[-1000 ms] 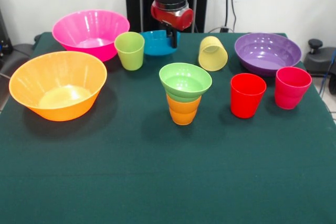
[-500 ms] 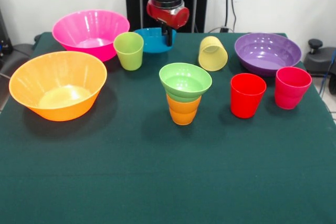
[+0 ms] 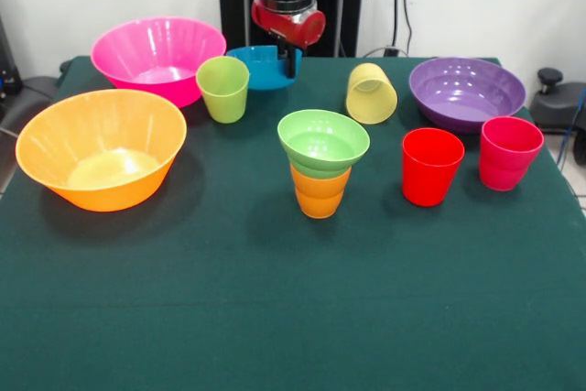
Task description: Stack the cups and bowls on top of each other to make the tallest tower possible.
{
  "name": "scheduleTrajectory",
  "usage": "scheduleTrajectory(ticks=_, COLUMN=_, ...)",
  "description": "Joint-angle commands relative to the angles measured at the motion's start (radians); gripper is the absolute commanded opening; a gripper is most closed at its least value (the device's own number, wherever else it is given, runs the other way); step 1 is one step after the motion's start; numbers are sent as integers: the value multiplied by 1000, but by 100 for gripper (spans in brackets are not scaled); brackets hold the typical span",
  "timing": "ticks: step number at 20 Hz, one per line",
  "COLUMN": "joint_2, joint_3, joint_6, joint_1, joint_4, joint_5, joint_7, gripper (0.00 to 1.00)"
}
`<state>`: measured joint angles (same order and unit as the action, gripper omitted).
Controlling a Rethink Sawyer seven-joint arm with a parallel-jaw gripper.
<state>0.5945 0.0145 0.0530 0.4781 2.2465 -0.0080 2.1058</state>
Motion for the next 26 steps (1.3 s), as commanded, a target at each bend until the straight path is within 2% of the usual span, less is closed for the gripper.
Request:
scheduleTrajectory(ticks=1, joint_2=21, joint_3=48, joint_6=-129, joint_1=-43, joint_4=-12, joint_5=28, joint_7=117, gripper=0)
scheduleTrajectory(ticks=7, joint_2=55, joint_3=43, joint_6=-186, joint_1=-74, joint_4=-27, joint_5=53, joint_7=130, gripper=0)
scheduleTrajectory(ticks=26, joint_2=69, joint_3=42, joint_6=-239, joint_1=-113, joint_4=-61, joint_5=95, joint_7=144, gripper=0)
